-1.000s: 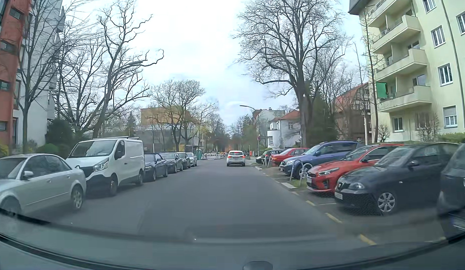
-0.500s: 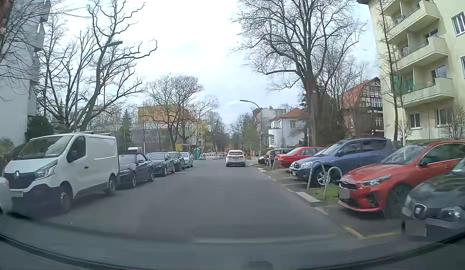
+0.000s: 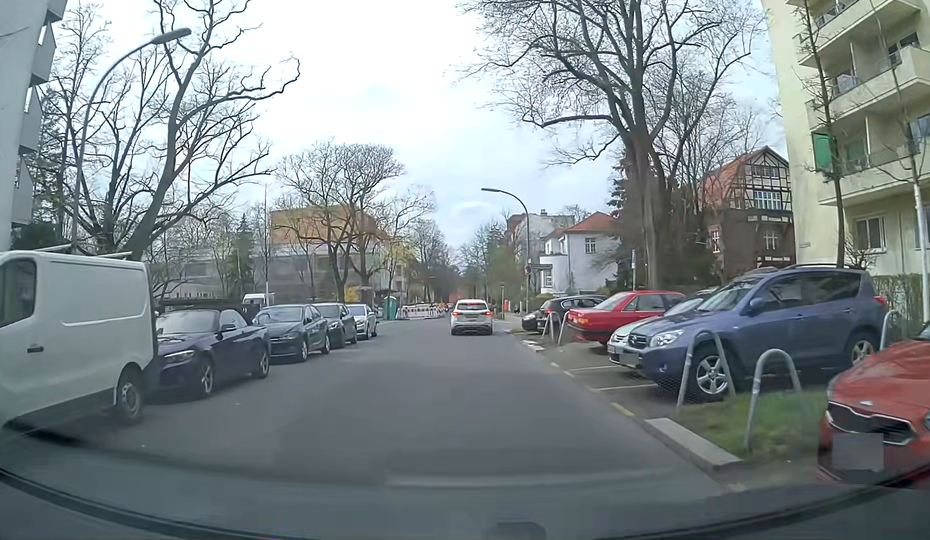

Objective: Follow the waypoints while adhering to traffic rules and regulations

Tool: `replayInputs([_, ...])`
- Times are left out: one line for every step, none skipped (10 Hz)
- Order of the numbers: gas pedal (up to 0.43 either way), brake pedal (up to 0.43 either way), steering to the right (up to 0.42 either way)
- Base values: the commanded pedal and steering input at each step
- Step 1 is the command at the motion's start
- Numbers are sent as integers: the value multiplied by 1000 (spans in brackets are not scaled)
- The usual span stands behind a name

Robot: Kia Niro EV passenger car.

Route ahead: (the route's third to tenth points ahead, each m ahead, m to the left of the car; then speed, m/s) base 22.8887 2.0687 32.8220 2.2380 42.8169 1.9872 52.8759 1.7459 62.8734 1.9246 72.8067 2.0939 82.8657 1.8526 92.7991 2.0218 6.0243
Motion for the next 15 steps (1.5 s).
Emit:
replayInputs([0,0,-2])
replayInputs([0,0,-2])
replayInputs([0,0,-2])
replayInputs([0,0,-2])
replayInputs([0,0,-2])
replayInputs([0,0,-2])
replayInputs([0,0,-2])
replayInputs([0,0,-2])
replayInputs([0,0,-3])
replayInputs([0,0,-4])
replayInputs([0,0,-7])
replayInputs([0,0,-7])
replayInputs([0,0,-7])
replayInputs([0,0,-7])
replayInputs([0,0,-7])
